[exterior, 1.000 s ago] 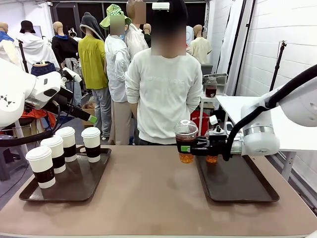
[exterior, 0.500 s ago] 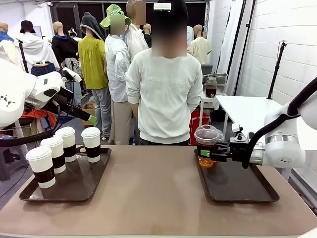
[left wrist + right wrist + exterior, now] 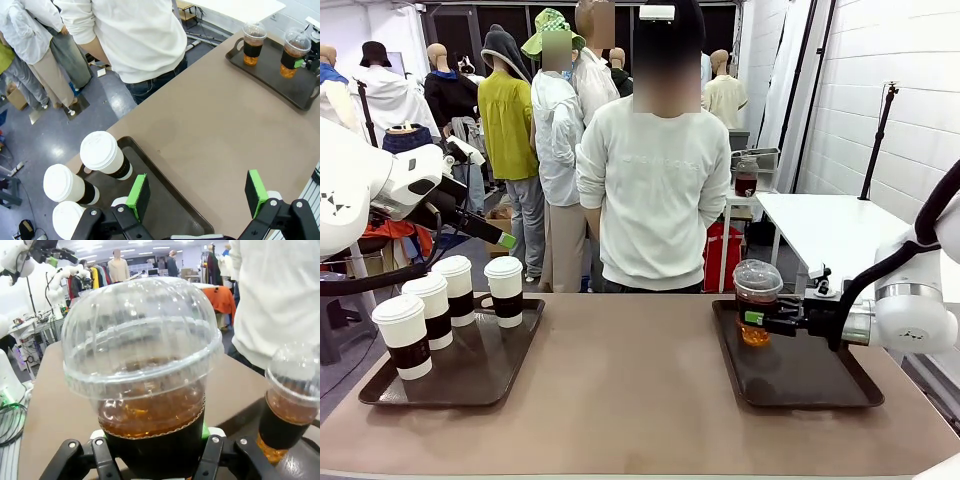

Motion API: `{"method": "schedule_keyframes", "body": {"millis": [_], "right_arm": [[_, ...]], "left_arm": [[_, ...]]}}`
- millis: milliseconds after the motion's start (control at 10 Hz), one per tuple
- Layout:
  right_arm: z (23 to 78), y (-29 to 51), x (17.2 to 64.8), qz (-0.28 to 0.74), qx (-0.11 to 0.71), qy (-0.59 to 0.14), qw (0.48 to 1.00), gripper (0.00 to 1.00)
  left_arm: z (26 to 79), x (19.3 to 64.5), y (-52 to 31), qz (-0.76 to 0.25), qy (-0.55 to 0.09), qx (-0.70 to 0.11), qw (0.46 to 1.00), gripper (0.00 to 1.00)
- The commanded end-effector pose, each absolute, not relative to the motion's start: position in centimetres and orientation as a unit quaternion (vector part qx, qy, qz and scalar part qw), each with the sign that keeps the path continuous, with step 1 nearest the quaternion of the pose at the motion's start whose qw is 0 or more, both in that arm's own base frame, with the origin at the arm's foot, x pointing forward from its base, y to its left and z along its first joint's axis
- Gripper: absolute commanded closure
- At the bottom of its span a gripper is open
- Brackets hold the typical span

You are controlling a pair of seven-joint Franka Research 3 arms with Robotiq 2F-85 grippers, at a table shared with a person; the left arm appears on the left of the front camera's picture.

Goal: Distribute the coffee onto the tray.
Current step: Pick up another iced Americano from the middle of the table and place it on the right Handle tray.

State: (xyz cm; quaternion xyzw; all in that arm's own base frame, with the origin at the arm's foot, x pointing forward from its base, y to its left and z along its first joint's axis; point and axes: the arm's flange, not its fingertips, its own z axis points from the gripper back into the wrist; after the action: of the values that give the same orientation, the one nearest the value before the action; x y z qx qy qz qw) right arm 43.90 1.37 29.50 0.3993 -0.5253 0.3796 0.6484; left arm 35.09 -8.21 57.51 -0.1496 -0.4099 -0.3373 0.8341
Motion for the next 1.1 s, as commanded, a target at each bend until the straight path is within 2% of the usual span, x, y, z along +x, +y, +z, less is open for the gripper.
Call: {"method": "schedule_keyframes", "body": {"millis": [0,300,1000], "right_arm": [[28.5,1.7,45.7,0.387,0.397,-0.536,0.637,0.40],[26.4,2.0,47.0,0.391,0.397,-0.561,0.612,0.40],[23.3,2.0,48.0,0.373,0.411,-0.546,0.628,0.40]], "left_arm": [[57.5,35.1,-8.2,-0.338,-0.409,-0.160,0.832,0.00],[57.5,35.1,-8.2,-0.338,-0.409,-0.160,0.832,0.00],[57.5,35.1,-8.2,-0.338,-0.409,-0.160,0.832,0.00]]}}
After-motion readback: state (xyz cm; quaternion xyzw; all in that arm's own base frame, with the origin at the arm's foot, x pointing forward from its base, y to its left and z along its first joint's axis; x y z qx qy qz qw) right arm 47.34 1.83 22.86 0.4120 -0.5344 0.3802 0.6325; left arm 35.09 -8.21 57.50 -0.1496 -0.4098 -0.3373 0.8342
